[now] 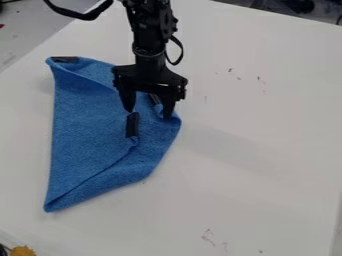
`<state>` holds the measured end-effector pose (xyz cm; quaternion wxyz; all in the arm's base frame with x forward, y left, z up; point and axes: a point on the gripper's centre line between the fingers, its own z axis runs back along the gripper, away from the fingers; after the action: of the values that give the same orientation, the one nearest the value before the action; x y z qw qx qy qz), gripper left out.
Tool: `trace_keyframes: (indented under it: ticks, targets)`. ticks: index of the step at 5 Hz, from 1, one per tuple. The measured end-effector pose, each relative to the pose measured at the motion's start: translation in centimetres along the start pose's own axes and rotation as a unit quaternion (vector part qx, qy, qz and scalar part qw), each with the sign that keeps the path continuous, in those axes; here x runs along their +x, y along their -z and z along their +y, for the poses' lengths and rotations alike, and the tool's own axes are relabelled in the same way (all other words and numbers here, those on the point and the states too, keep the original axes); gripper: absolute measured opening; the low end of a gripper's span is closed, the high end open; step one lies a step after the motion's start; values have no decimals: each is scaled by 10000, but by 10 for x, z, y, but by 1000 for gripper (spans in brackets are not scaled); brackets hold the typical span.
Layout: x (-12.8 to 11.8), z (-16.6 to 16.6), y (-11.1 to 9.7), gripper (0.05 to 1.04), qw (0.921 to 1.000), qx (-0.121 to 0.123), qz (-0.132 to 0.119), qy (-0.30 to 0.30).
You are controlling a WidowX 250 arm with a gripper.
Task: Unfold the cloth from right to left
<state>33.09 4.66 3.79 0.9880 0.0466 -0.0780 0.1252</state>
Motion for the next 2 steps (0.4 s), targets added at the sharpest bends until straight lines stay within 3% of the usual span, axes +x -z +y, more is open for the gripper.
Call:
trace_keyframes:
  ticks: [2]
  targets:
    - [-13, 6, 16, 999, 9998, 12, 202, -81]
